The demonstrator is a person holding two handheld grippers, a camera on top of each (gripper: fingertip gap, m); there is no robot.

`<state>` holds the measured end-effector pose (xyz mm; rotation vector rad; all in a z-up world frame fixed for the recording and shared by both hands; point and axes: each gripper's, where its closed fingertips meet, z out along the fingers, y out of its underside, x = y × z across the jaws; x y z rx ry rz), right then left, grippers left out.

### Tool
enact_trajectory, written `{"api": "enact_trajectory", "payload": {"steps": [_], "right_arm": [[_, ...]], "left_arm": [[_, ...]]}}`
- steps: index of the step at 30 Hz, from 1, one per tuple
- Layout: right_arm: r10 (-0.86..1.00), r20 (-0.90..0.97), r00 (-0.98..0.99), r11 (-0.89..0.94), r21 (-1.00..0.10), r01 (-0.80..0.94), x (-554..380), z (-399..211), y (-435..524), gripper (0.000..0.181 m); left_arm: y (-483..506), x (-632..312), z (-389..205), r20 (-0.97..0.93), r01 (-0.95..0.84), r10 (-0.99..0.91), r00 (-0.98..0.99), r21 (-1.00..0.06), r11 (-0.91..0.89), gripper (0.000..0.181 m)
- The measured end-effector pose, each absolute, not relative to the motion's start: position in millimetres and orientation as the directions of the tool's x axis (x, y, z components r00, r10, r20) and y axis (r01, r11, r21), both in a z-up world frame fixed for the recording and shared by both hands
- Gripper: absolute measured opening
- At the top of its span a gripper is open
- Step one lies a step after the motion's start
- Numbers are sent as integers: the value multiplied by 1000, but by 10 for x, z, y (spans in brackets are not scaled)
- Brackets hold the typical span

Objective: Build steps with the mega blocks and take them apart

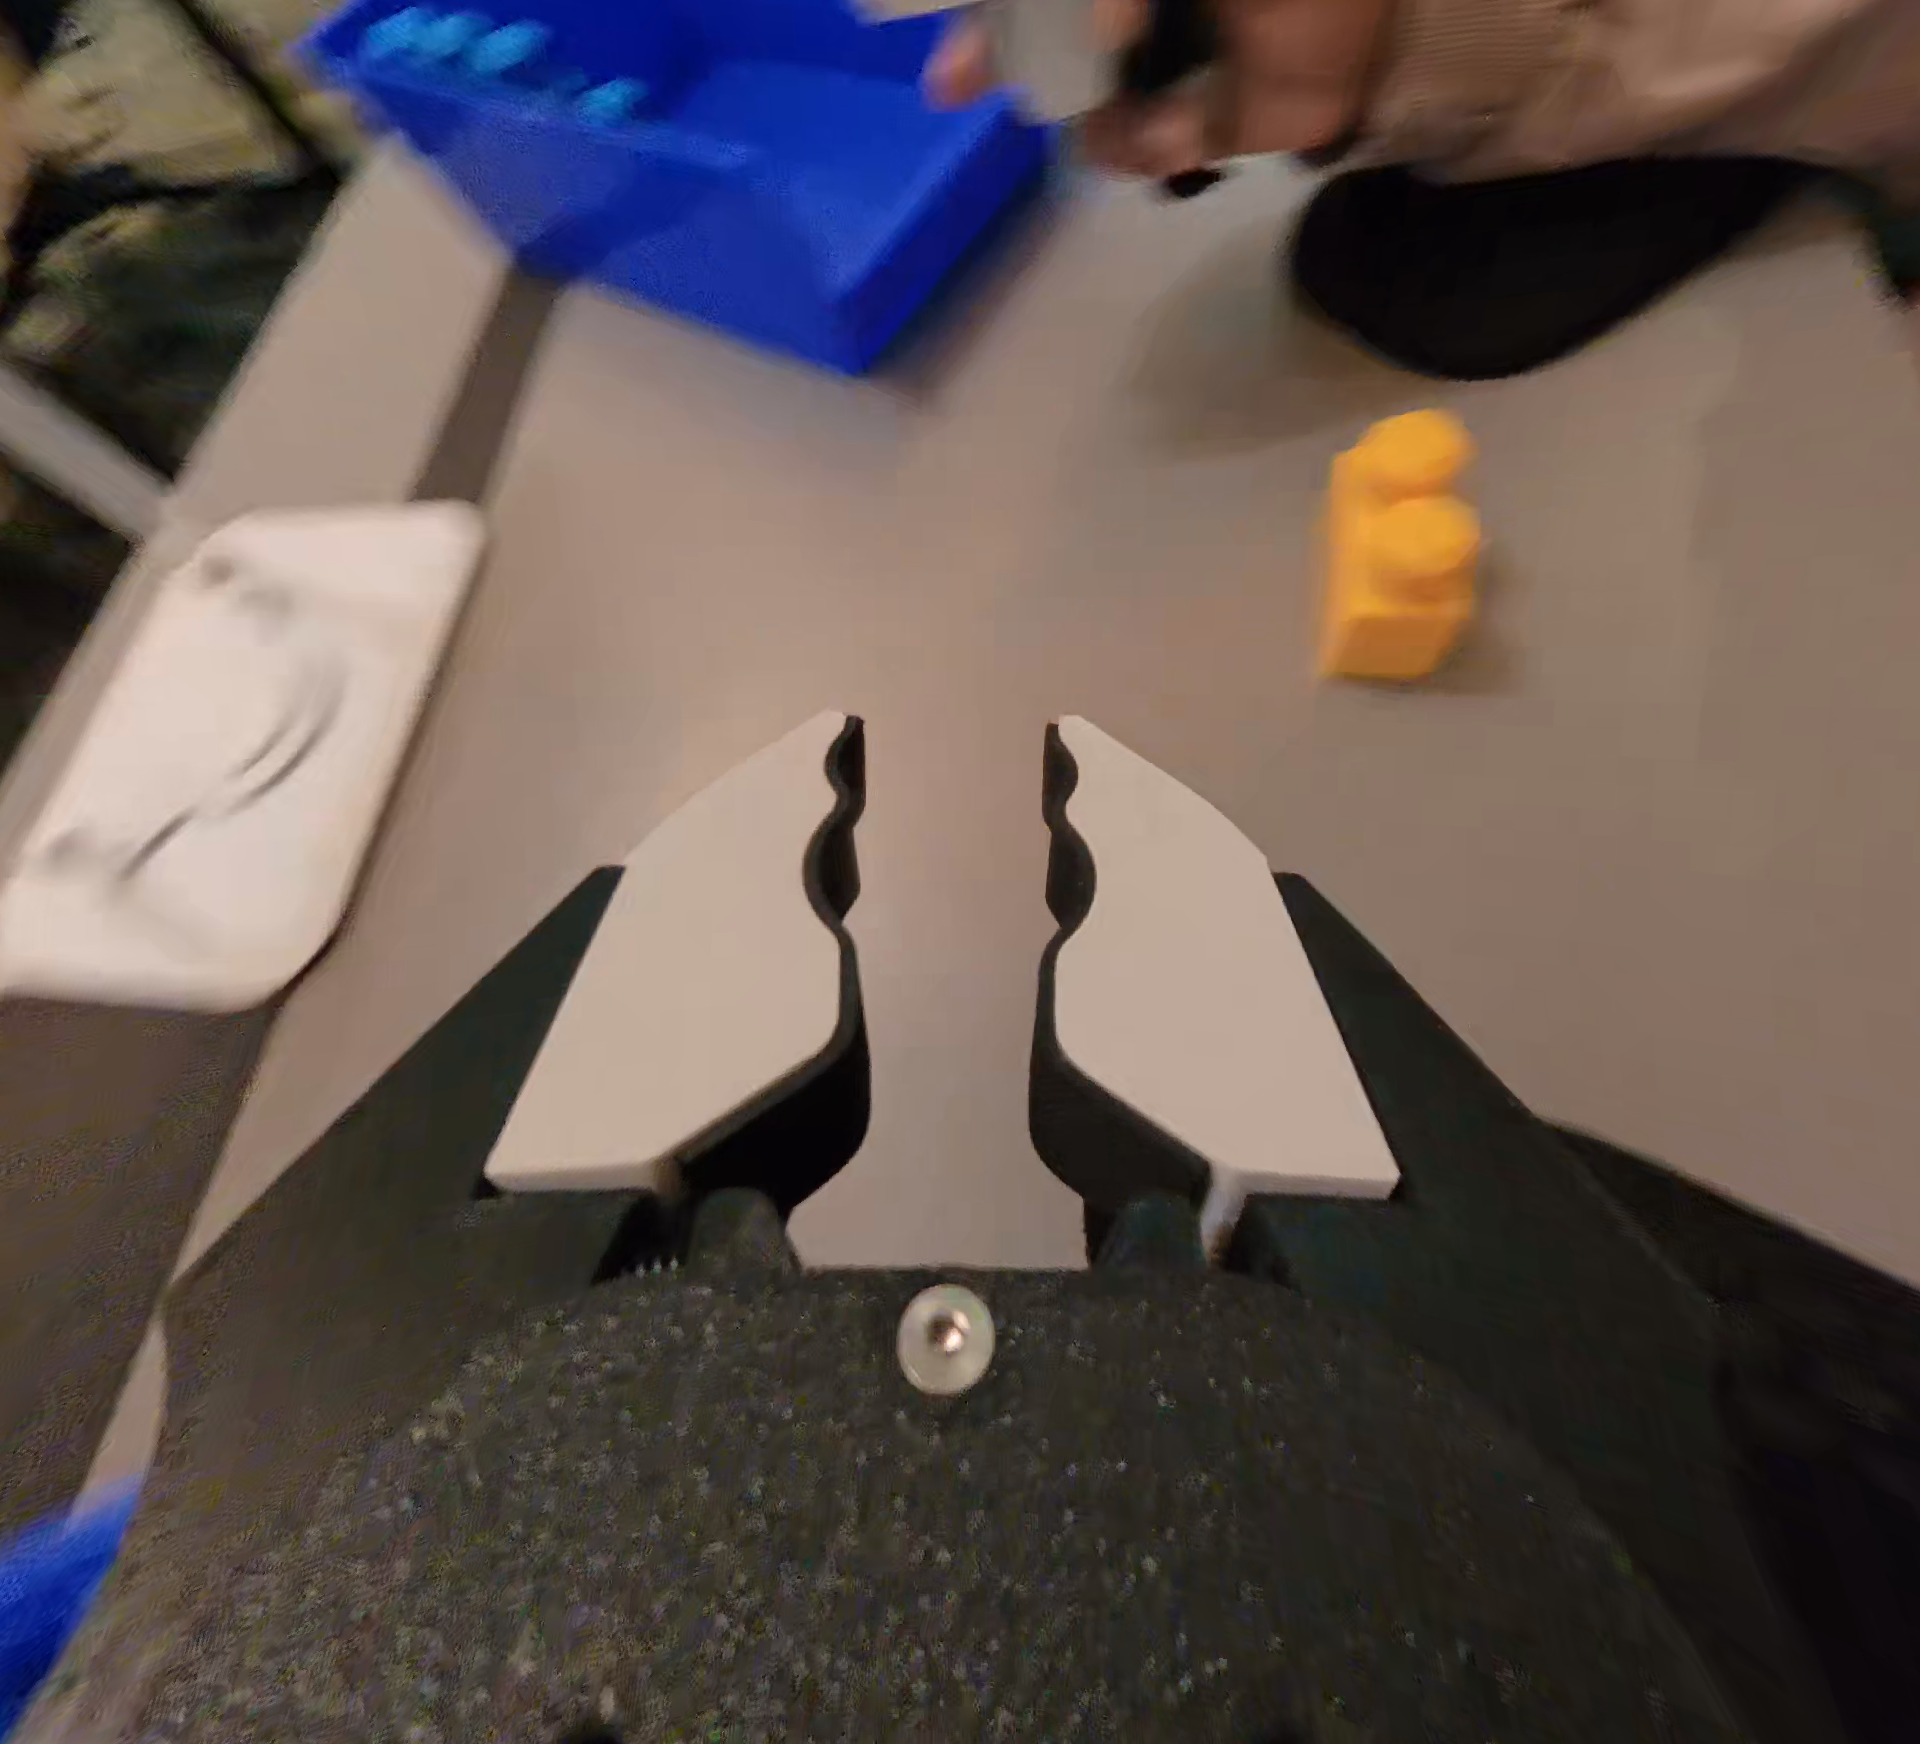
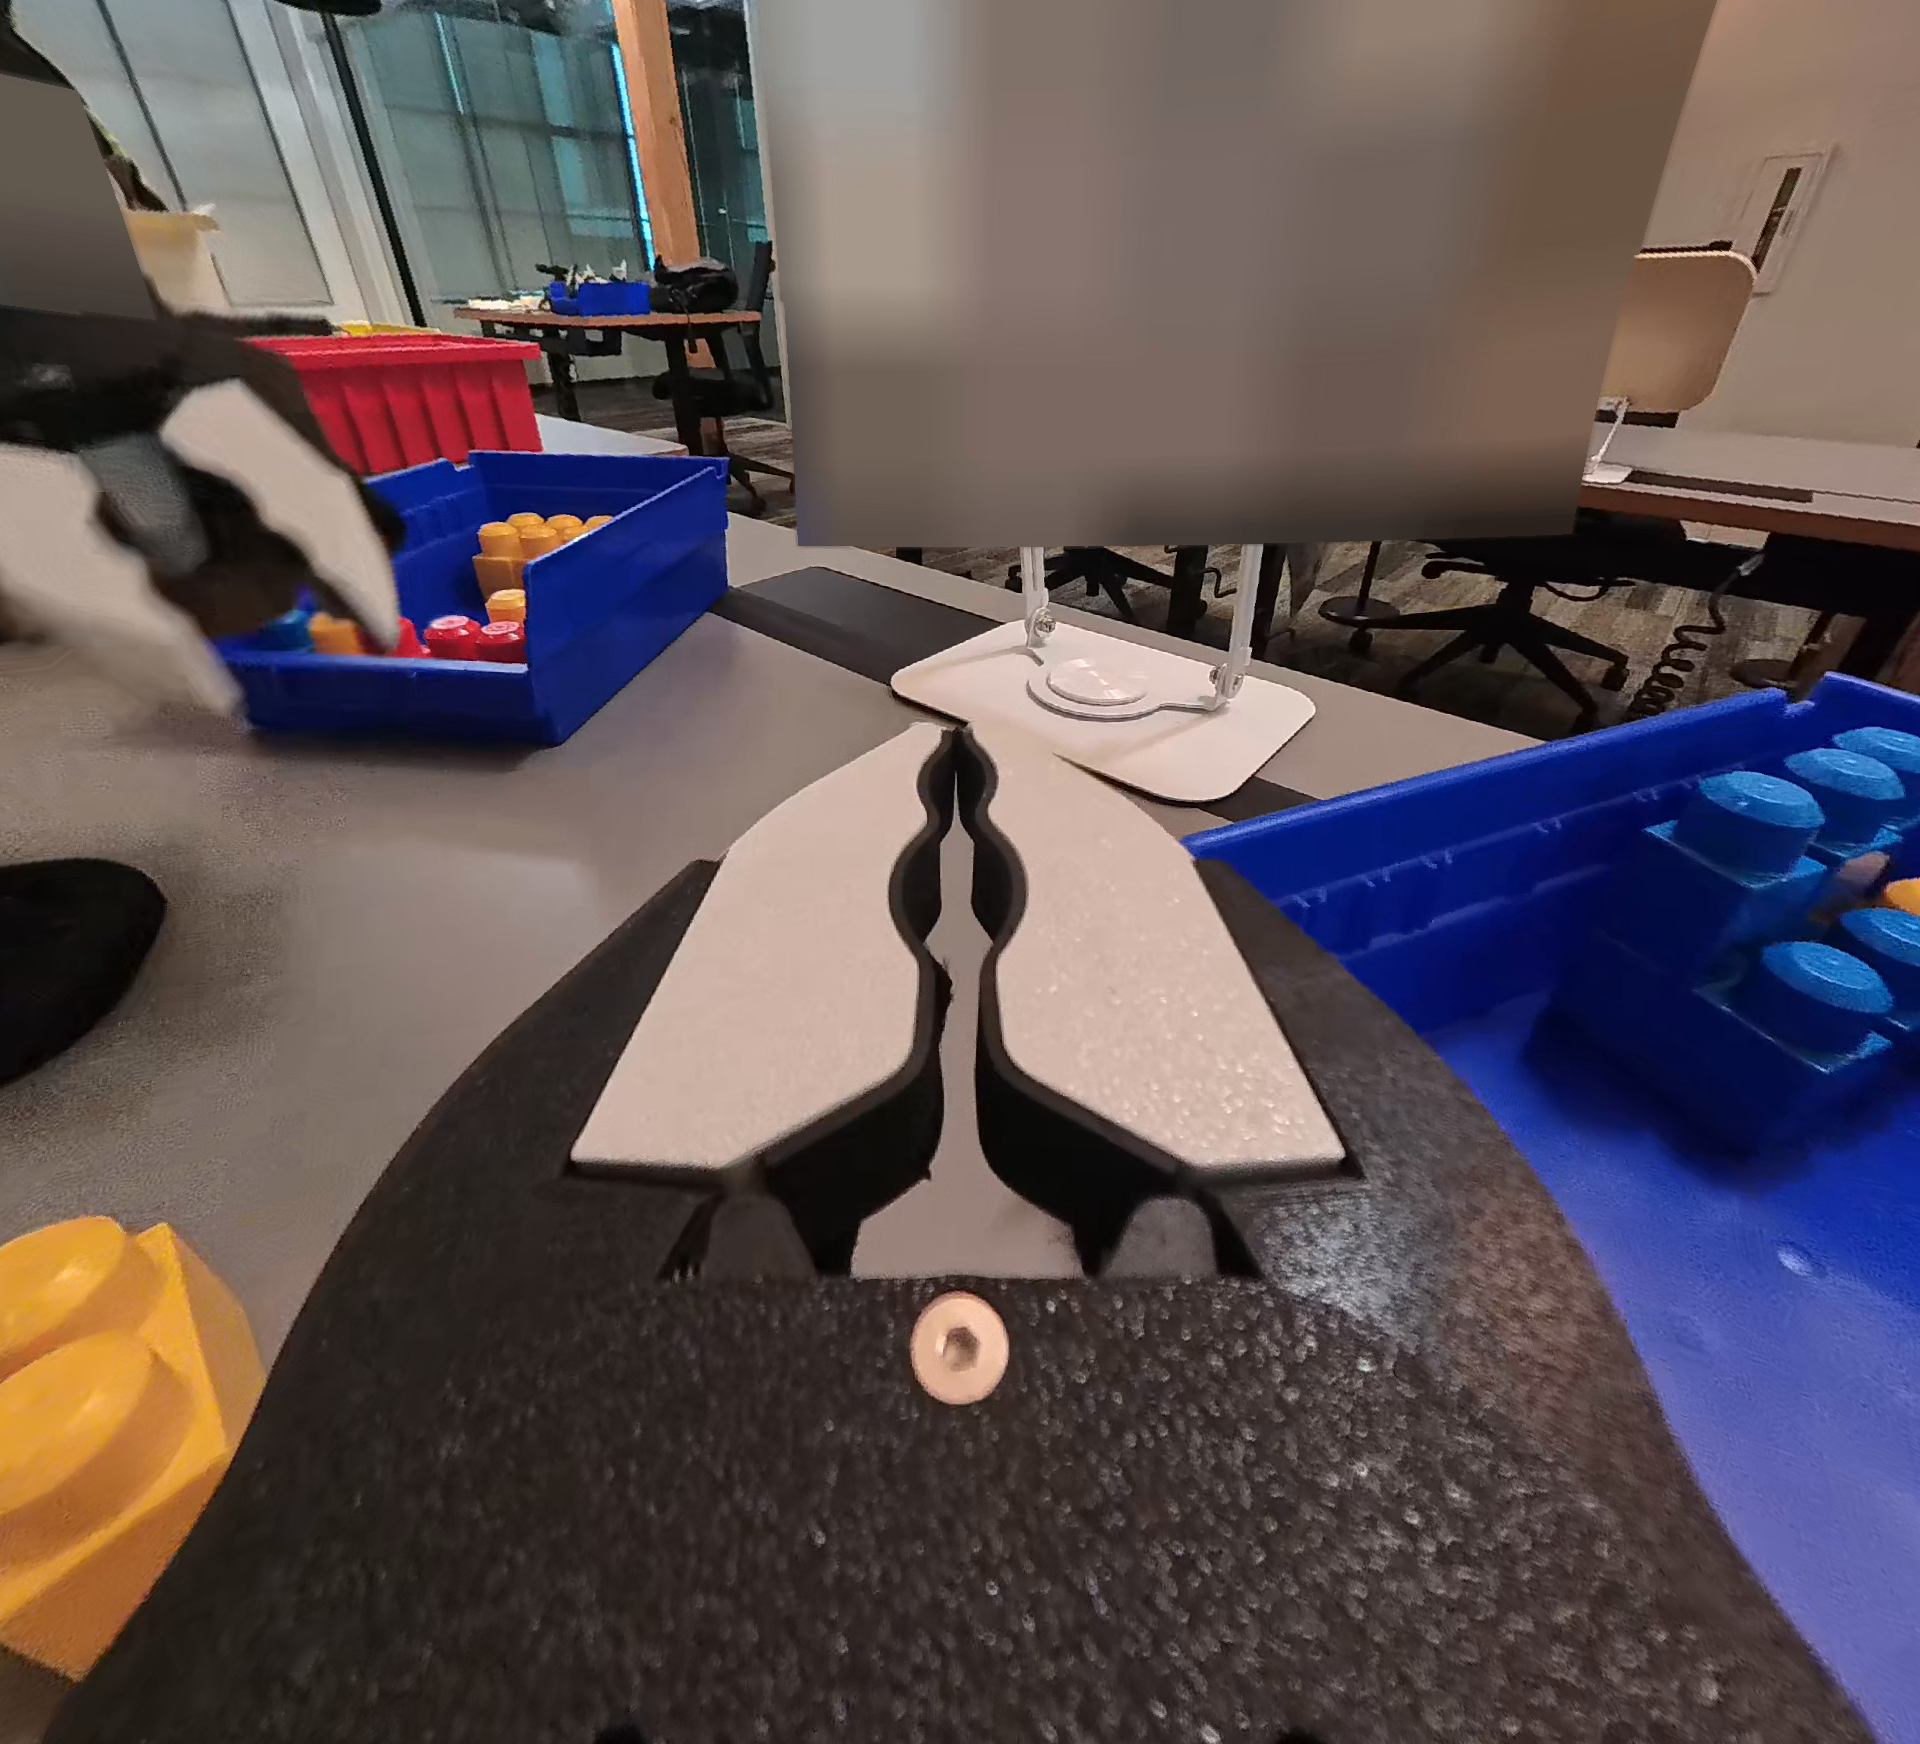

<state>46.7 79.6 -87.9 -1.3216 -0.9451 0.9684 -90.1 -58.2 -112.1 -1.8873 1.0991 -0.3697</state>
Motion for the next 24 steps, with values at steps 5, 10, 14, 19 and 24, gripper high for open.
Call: {"api": "enact_trajectory", "payload": {"steps": [5, 10, 14, 19, 24], "right_arm": [[952, 3, 307, 9, -1000, -19, 429, -894, 751, 0], [963, 16, 268, 20, -1000, -14, 382, -910, 676, 0], [968, 30, 248, 32, -999, -4, 348, -930, 627, 0], [970, 35, 241, 36, -999, -1, 344, -944, 620, 0], [970, 34, 242, 35, -999, 2, 348, -957, 636, 0]], "left_arm": [[-456, -2430, -1081, -193, -472, -508, 840, -720, -508, 31], [-603, -3281, -1524, -193, -412, -365, 911, -498, -763, 35], [-632, -3474, -1828, -177, -380, -337, 925, -382, -842, 40], [-565, -3457, -1948, -104, -362, -350, 931, -387, -848, 29], [-557, -3545, -1750, -147, -355, -323, 935, -421, -835, 29]]}}
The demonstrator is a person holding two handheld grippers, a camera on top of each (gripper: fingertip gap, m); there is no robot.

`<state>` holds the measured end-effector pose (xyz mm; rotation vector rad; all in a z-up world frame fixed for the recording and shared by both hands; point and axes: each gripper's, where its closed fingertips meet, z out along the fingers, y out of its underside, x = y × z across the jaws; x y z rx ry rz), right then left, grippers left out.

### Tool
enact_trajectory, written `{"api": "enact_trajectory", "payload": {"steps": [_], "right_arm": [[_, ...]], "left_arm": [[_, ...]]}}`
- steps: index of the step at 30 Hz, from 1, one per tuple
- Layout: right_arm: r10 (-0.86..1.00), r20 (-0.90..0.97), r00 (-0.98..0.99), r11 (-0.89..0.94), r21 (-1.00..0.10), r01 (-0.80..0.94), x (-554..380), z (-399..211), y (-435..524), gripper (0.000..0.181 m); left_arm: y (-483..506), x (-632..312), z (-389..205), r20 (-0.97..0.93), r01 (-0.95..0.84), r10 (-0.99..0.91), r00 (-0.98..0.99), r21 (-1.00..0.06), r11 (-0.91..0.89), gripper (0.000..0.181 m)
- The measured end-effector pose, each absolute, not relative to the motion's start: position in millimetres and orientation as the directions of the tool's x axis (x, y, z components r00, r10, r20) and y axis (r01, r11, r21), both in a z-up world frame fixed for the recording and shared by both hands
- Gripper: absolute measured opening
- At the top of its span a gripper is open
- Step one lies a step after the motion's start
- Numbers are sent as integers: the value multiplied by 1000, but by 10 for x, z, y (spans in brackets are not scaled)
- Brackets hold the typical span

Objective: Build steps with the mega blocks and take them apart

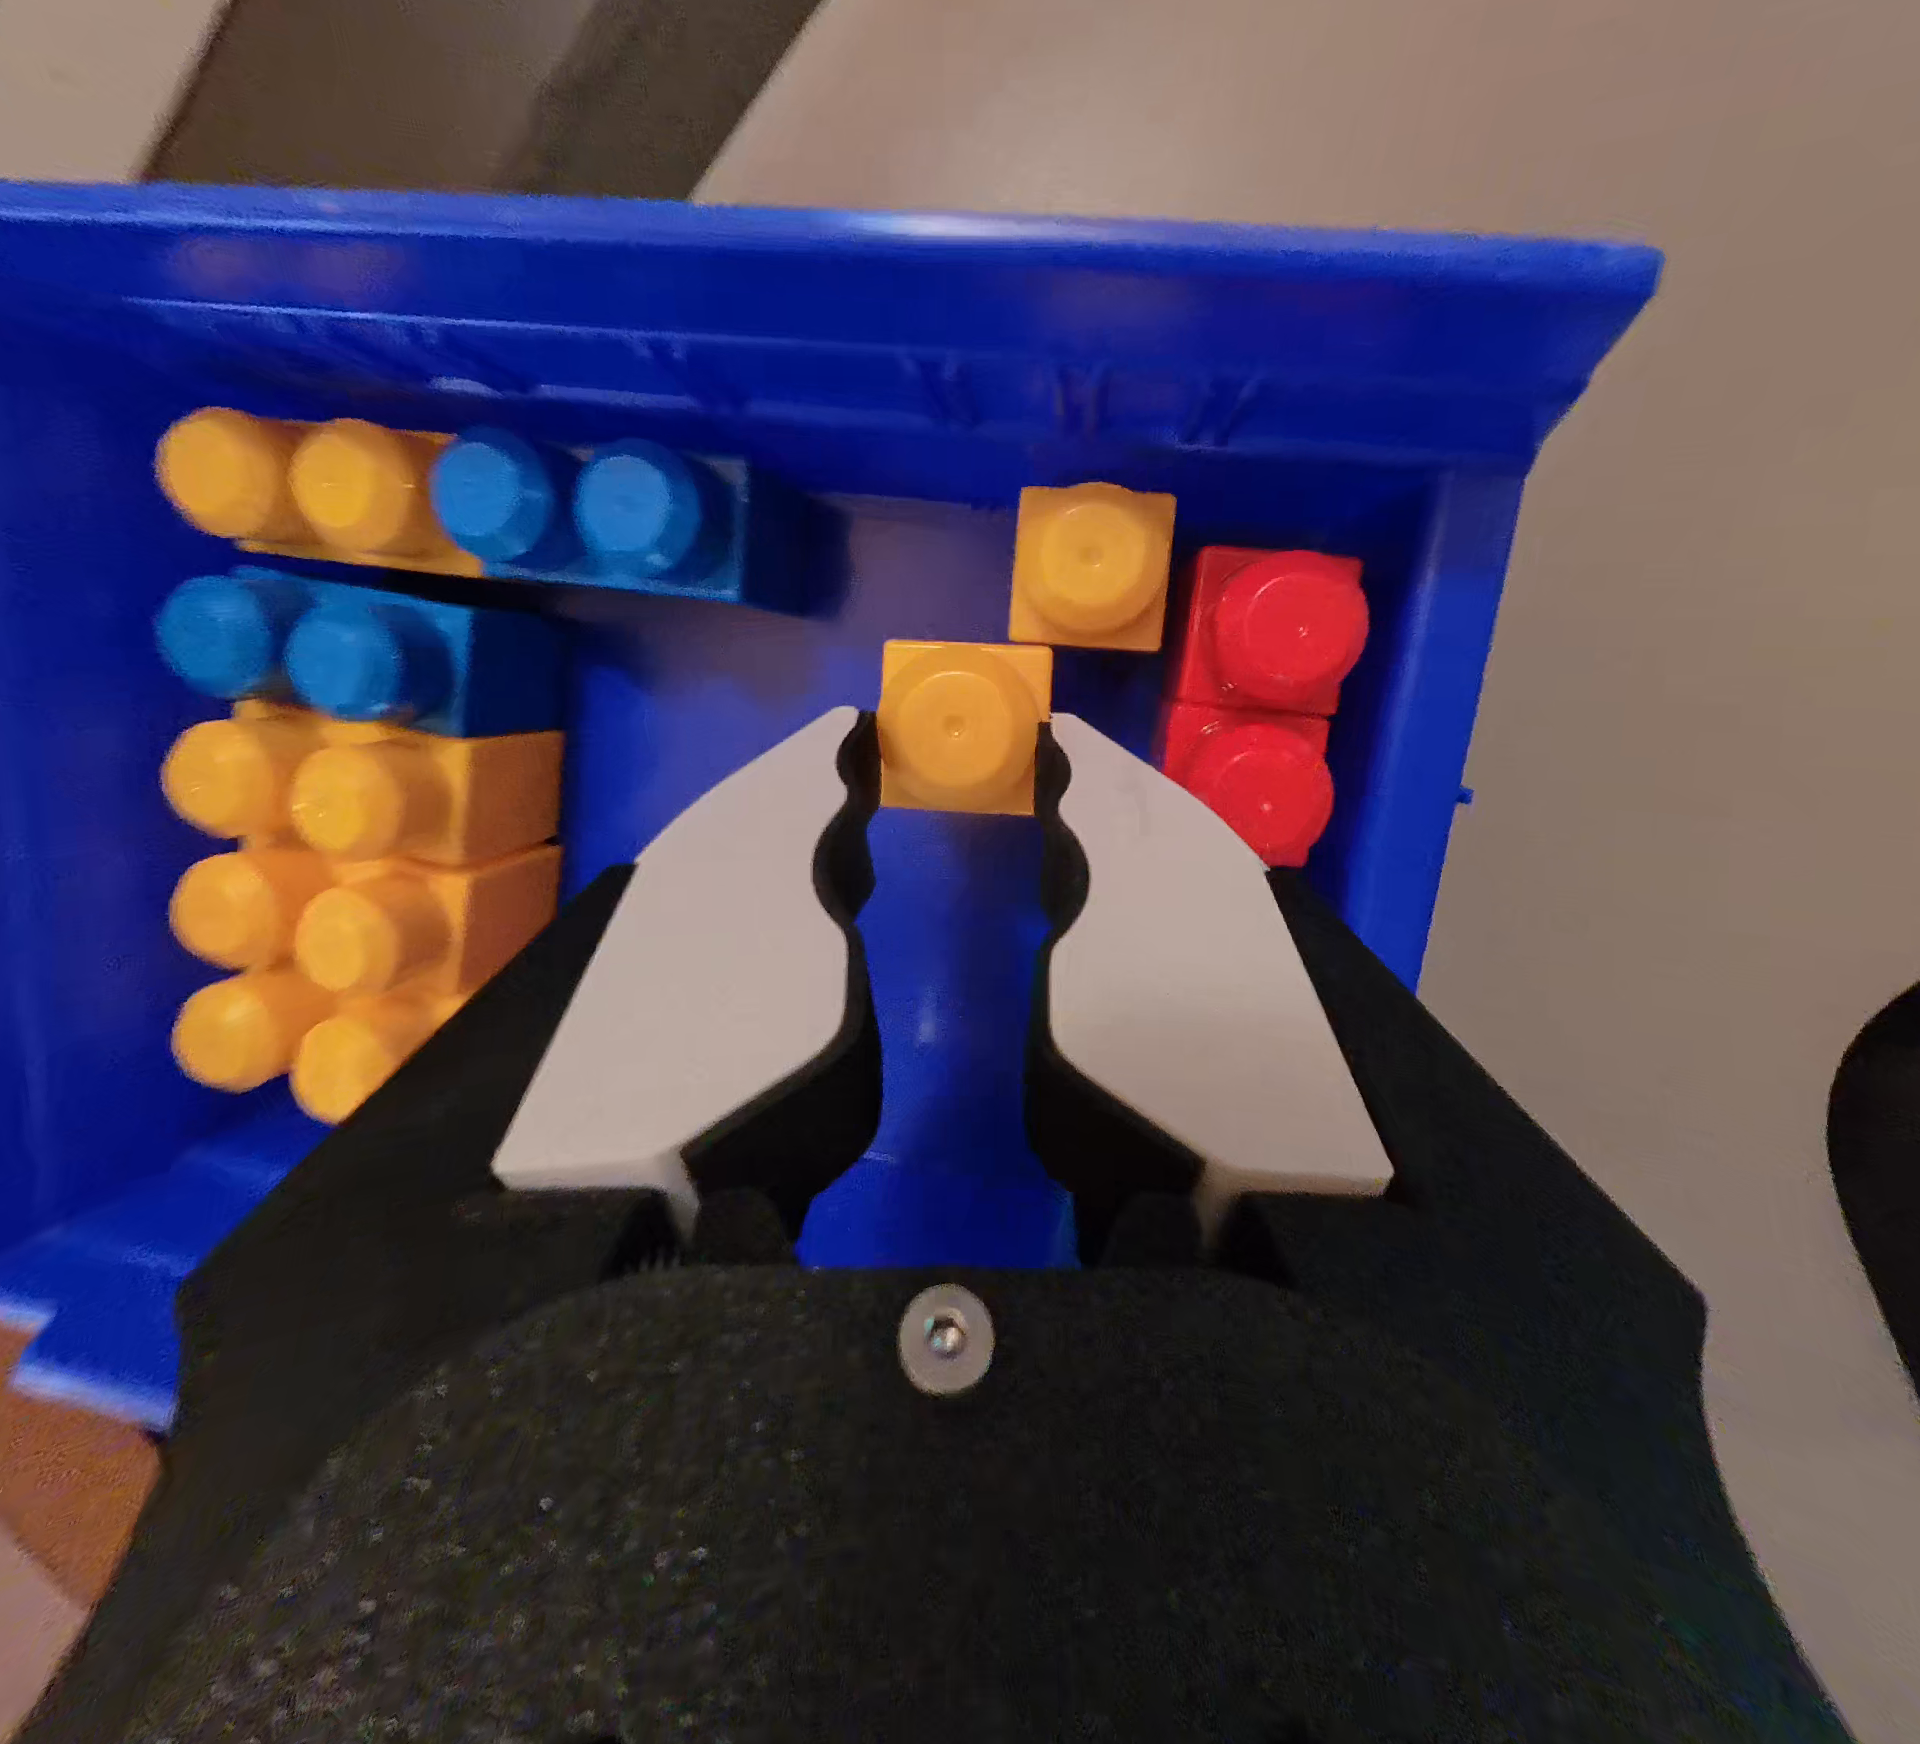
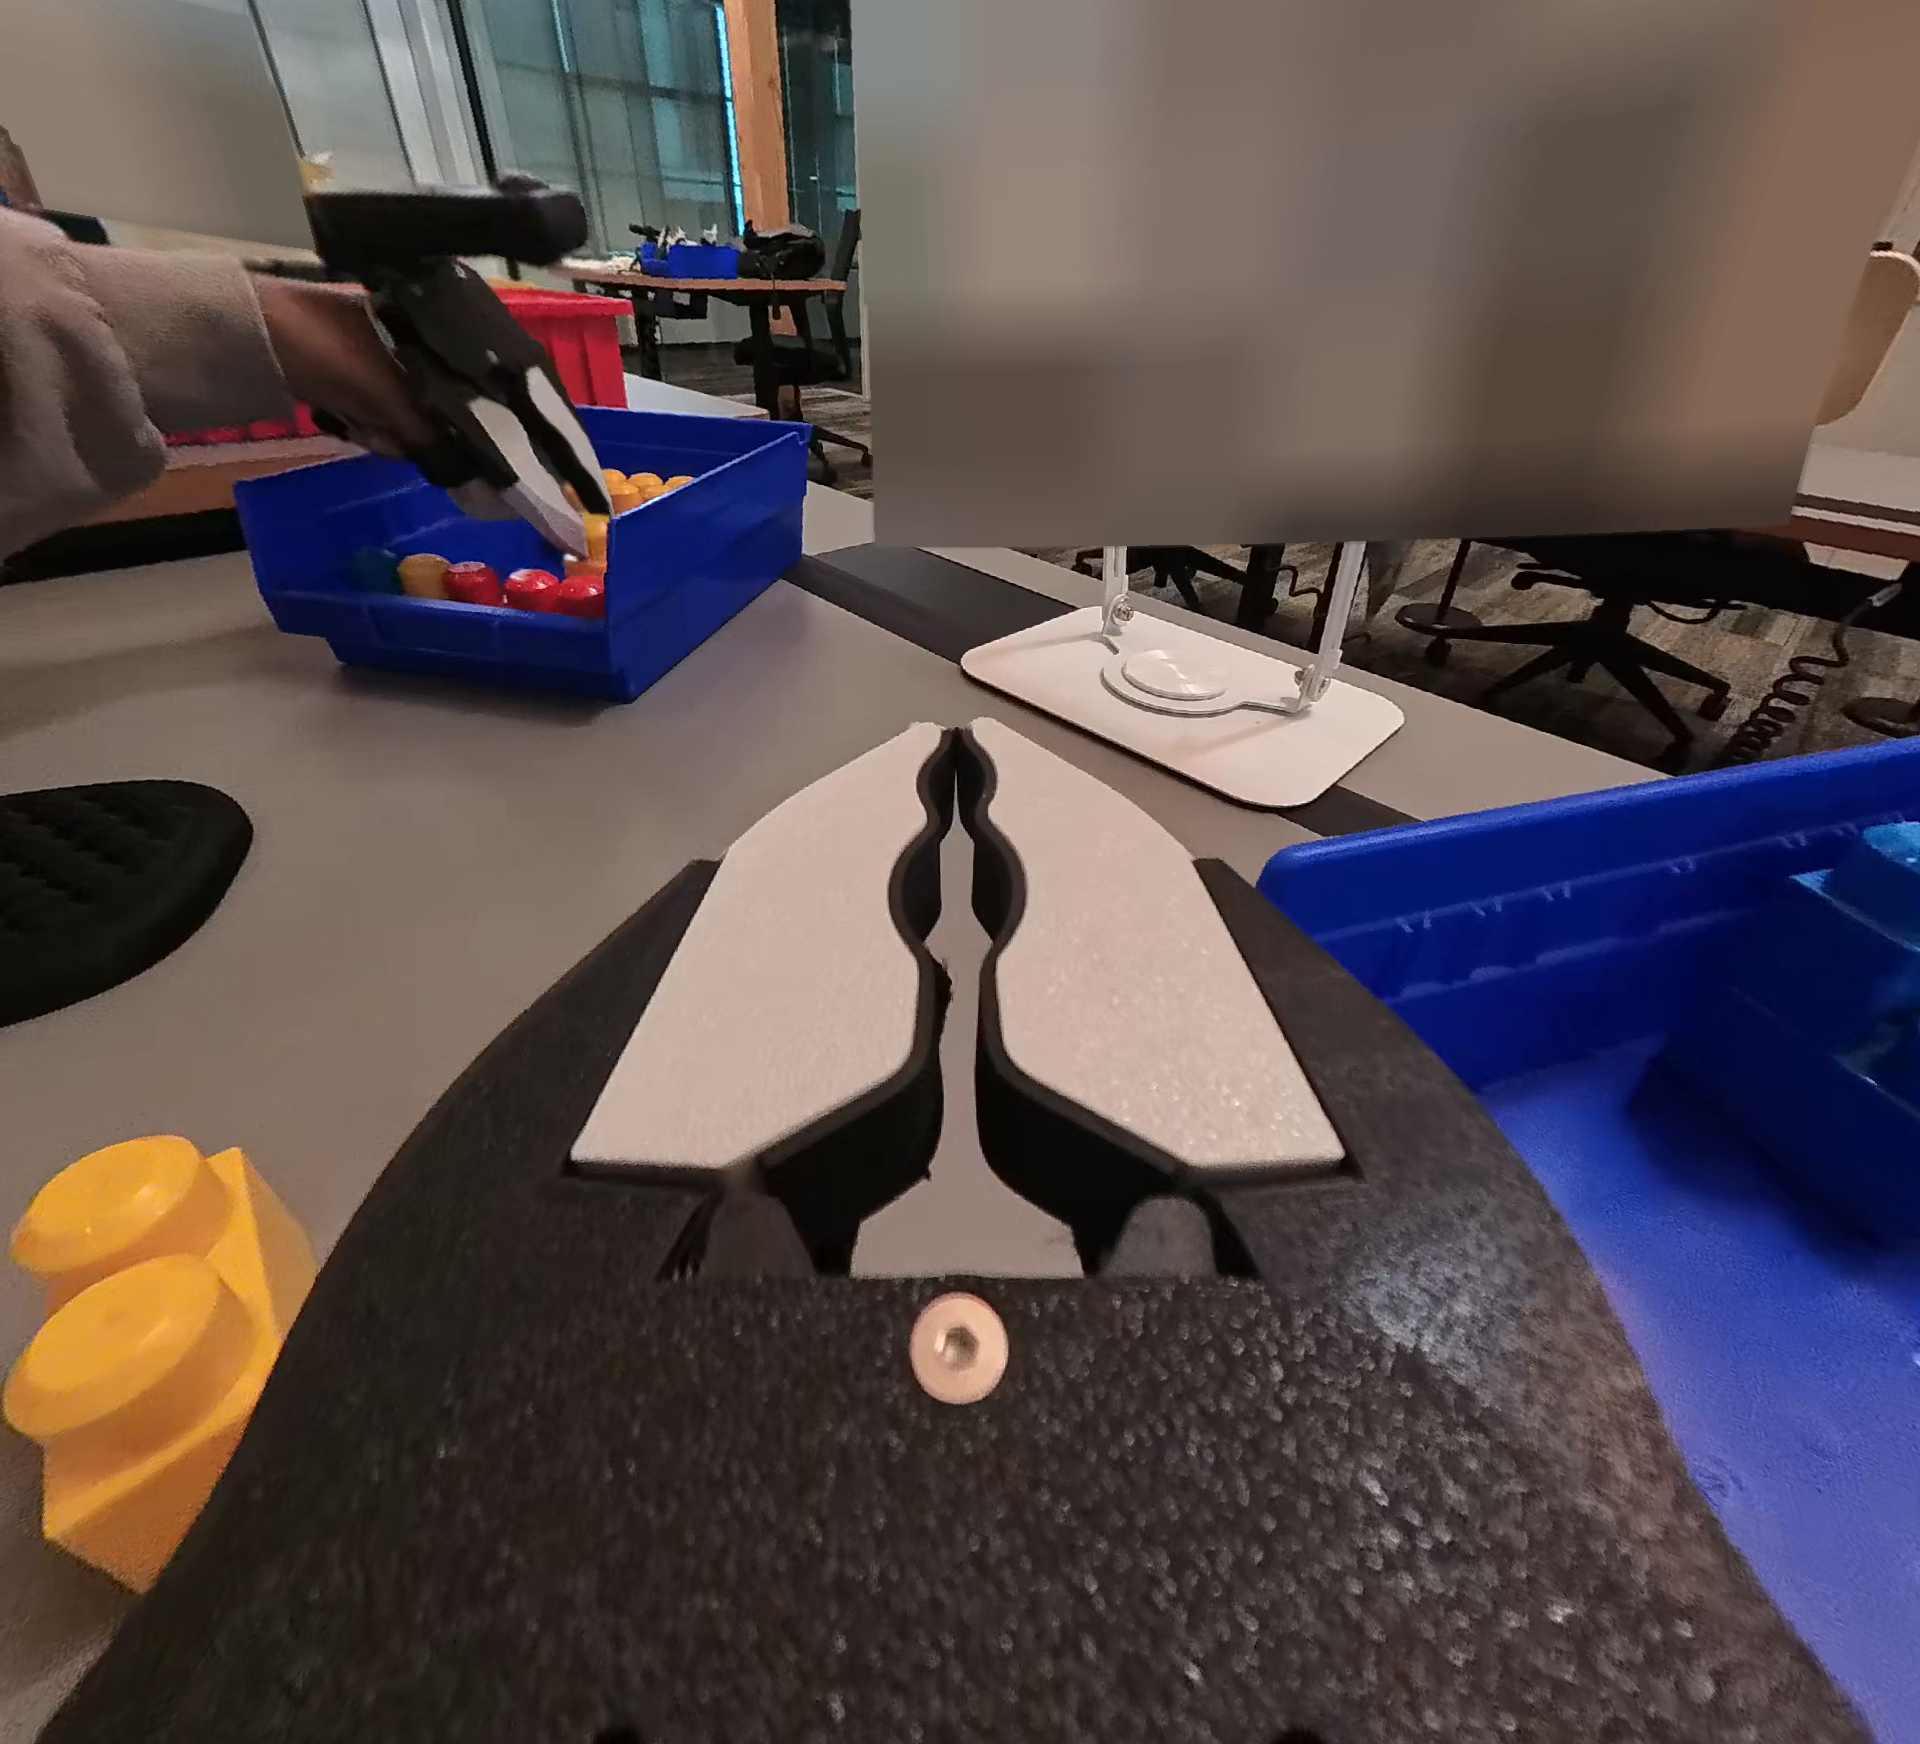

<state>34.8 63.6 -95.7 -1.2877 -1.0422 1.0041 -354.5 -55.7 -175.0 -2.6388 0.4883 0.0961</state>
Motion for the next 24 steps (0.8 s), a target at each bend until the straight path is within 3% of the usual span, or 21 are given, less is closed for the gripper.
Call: {"api": "enact_trajectory", "payload": {"steps": [5, 10, 16, 24], "right_arm": [[969, 32, 244, 33, -999, 3, 343, -973, 643, 0], [970, 40, 240, 38, -999, 17, 326, -1009, 626, 0], [967, 65, 248, 63, -998, 17, 344, -988, 620, 0], [974, 88, 208, 85, -996, 24, 340, -971, 551, 0]], "left_arm": [[-609, -3408, -1012, -201, -378, -321, 925, -557, -739, 29], [-640, -2472, -621, -196, -512, -516, 834, -625, -590, 29], [-804, -1205, -1069, -140, -684, -761, 633, -561, -466, 29], [-988, -546, -1796, -54, -738, -835, 548, -502, -451, 28]]}}
